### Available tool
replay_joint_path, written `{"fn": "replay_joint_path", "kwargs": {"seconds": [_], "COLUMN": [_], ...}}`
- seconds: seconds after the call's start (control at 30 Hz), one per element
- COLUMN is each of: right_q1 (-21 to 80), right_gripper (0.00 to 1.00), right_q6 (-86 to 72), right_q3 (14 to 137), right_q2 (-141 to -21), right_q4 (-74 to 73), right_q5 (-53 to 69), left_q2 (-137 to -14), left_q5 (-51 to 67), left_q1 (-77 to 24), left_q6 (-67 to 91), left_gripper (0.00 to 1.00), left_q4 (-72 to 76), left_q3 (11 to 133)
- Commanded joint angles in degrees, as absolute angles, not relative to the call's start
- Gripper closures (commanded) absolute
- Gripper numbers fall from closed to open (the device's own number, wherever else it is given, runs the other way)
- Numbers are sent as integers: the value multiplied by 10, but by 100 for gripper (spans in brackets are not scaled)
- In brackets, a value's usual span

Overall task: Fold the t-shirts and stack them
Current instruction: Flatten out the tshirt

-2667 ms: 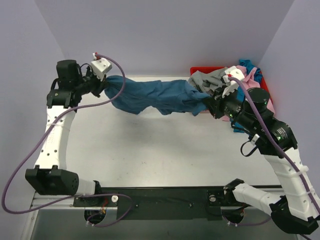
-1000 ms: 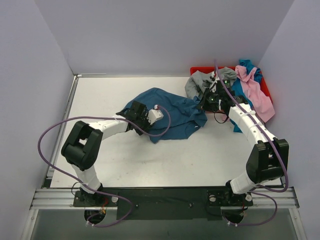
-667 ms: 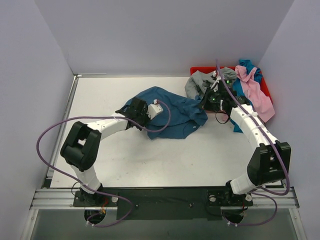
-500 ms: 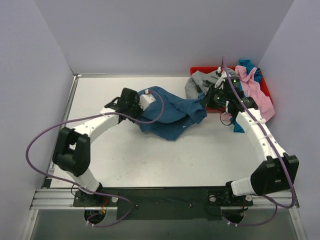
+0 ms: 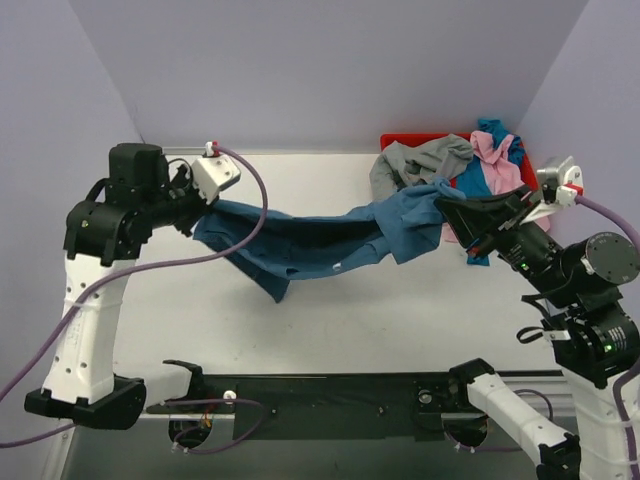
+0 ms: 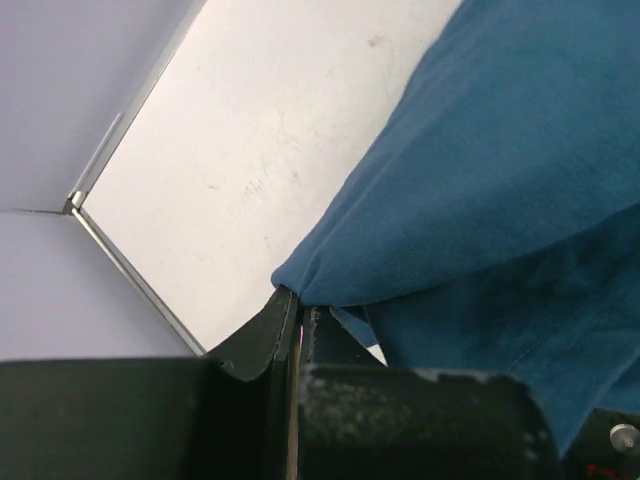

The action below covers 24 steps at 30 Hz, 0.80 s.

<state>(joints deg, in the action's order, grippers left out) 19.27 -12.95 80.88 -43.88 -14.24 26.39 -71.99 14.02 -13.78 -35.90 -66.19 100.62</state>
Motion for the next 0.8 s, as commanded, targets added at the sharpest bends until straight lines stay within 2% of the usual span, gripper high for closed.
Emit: {"fn": "replay_joint_path", "kwargs": {"seconds": [0.0, 0.1, 0.27, 0.3, 0.33, 0.4, 0.43, 0.47, 0.5, 0.53, 0.57, 0.6, 0.63, 0.67, 0.7, 0.73, 0.77], "right_q1": [198, 199, 179, 175, 170, 157, 155, 148, 144, 141, 140, 139, 139, 141, 142, 150, 159], "right_gripper": [100, 100, 100, 100, 100, 100, 100, 100, 100, 91, 72, 63, 49, 42, 31, 30, 17], "right_q6": [-141, -141, -126, -106, -97, -84, -80, -81, -88, -92, -101, -106, -115, -119, -120, -118, -101], "right_q3": [777, 818, 890, 896, 897, 906, 924, 954, 973, 1021, 1046, 1102, 1130, 1156, 1159, 1145, 1132], "right_q2": [-509, -627, -823, -844, -891, -963, -994, -1041, -1072, -1124, -1148, -1190, -1206, -1223, -1225, -1212, -1202], "right_q4": [-96, -79, -90, -91, -90, -91, -93, -98, -103, -122, -133, -166, -185, -205, -208, -202, -193], "right_q5": [296, 333, 295, 296, 298, 305, 307, 304, 284, 269, 232, 215, 182, 178, 179, 180, 171], "left_q2": [-703, -707, -784, -793, -815, -867, -920, -954, -1012, -1047, -1103, -1123, -1149, -1153, -1145, -1136, -1110], "left_q5": [103, 37, 67, 65, 53, 27, 19, 5, -16, -25, -34, -35, -24, -9, 36, 59, 106], "left_q1": [-122, -110, -100, -96, -92, -87, -82, -75, -71, -62, -57, -49, -45, -35, -31, -23, -20], "left_q6": [-399, -419, -467, -461, -447, -433, -426, -407, -392, -365, -350, -322, -310, -291, -287, -284, -286], "left_gripper": [100, 100, 99, 91, 79, 65, 62, 54, 52, 50, 49, 49, 49, 48, 48, 48, 48], "left_q4": [-788, -702, -561, -510, -413, -301, -275, -236, -225, -215, -220, -235, -242, -253, -252, -251, -252], "left_q3": [1046, 1022, 913, 891, 845, 816, 817, 844, 872, 923, 961, 1015, 1043, 1064, 1063, 1044, 1011]}}
